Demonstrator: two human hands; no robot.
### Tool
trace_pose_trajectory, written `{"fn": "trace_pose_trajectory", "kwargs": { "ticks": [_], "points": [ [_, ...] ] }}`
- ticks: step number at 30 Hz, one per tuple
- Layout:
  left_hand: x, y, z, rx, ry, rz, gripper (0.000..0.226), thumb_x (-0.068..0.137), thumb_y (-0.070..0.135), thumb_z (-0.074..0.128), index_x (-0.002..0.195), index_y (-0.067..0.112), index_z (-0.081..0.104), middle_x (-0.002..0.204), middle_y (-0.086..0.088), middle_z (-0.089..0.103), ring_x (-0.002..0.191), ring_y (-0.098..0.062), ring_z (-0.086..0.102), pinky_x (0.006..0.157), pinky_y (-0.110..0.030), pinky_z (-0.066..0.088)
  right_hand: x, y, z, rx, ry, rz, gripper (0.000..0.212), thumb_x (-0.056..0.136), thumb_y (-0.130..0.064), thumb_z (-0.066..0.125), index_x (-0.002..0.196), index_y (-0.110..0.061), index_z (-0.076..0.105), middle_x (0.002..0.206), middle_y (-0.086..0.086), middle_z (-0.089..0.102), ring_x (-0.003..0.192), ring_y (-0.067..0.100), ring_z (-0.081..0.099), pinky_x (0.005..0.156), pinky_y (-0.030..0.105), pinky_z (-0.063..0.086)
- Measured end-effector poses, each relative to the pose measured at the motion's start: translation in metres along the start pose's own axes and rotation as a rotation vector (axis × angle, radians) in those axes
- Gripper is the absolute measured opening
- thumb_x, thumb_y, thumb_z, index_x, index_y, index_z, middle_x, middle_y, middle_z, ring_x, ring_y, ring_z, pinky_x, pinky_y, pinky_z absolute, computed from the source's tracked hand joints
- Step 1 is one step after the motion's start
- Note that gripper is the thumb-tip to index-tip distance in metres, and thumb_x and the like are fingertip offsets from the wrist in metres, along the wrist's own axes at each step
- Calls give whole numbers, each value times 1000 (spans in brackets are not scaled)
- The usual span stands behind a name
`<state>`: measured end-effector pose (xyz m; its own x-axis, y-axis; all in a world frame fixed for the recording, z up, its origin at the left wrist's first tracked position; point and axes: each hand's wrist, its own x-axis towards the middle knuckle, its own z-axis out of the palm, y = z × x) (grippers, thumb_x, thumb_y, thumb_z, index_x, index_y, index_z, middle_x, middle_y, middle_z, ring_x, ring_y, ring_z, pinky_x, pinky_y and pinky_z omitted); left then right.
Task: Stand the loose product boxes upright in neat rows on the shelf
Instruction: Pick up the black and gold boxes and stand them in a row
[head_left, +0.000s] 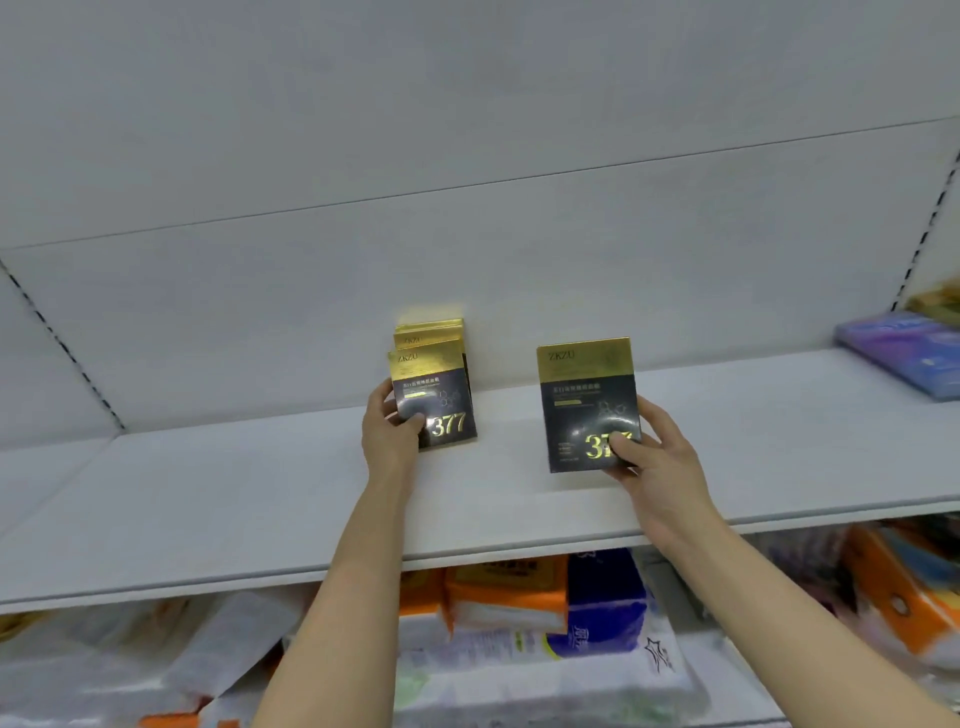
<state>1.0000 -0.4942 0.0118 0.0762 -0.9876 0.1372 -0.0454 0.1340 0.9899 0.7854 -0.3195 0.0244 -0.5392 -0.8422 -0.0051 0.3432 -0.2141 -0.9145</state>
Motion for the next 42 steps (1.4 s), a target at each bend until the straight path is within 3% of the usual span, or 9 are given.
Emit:
{"fn": "trace_pose_trajectory", "kwargs": {
  "ticks": [7, 12, 16, 22, 25, 28, 31, 36, 42],
  "points": [
    [21, -8, 8, 171, 12, 77, 59, 91, -2, 61, 142, 24, 45, 131, -4, 56, 113, -18, 57, 71, -14, 45, 22, 4, 18, -124, 31, 19, 42, 94, 2, 54, 125, -27, 56, 107, 11, 69, 99, 24, 66, 91, 36, 53],
    [26, -10, 14, 243, 51, 121, 60, 90, -1, 64, 142, 21, 45, 130, -6, 55, 115, -21, 56, 93, -32, 49, 37, 4, 31, -221, 32, 29, 38, 94, 0, 56, 120, -27, 53, 99, 3, 70, 97, 19, 66, 96, 40, 51],
    [24, -3, 15, 220, 60, 85, 59, 92, 0, 63, 144, 21, 45, 131, -5, 38, 114, -17, 53, 92, -24, 45, 36, 11, 40, -312, -15, 50, 36, 95, -4, 57, 120, -30, 51, 102, 0, 70, 100, 18, 64, 93, 38, 50],
    [5, 13, 8, 258, 99, 134, 42, 103, 16, 48, 144, 23, 47, 142, -3, 46, 126, -16, 50, 100, -31, 45, 34, 30, 78, -315, -99, 78, 37, 95, -5, 57, 122, -29, 49, 104, -2, 68, 98, 15, 63, 78, 26, 51],
    [-10, 15, 1, 207, 3, 191, 36, 105, 26, 40, 140, 29, 52, 136, 7, 56, 122, -11, 52, 102, -31, 46, 36, 46, 107, -291, -131, 86, 37, 94, -3, 58, 119, -29, 50, 100, -1, 68, 95, 15, 65, 75, 25, 53],
    [-15, 11, -4, 255, -141, 193, 41, 103, 28, 43, 143, 40, 42, 129, 15, 57, 117, -8, 53, 98, -28, 46, 42, 65, 131, -357, -100, 17, 37, 89, -3, 63, 113, -28, 55, 98, 3, 68, 87, 16, 66, 73, 23, 52],
    [-15, 6, -8, 308, -226, 178, 68, 100, 13, 52, 155, 38, 19, 141, 15, 47, 123, -4, 46, 99, -22, 41, 48, 75, 142, -649, 16, -161, 35, 85, -10, 68, 116, -24, 60, 102, 0, 65, 85, 10, 62, 69, 20, 50],
    [-9, -3, -12, 376, -167, 203, 76, 93, 2, 55, 152, 37, 21, 128, 10, 57, 110, -10, 57, 82, -19, 44, 54, 80, 151, -847, -79, -238, 35, 90, -3, 52, 121, -18, 59, 100, 3, 69, 85, 19, 58, 66, 25, 39],
    [-1, -5, -15, 497, -175, 173, 72, 92, 1, 56, 151, 29, 26, 128, 2, 62, 112, -22, 61, 86, -29, 47, 57, 80, 149, -870, -137, -211, 33, 95, -5, 47, 126, -15, 53, 109, 5, 66, 94, 21, 59, 71, 25, 39]
  ]
}}
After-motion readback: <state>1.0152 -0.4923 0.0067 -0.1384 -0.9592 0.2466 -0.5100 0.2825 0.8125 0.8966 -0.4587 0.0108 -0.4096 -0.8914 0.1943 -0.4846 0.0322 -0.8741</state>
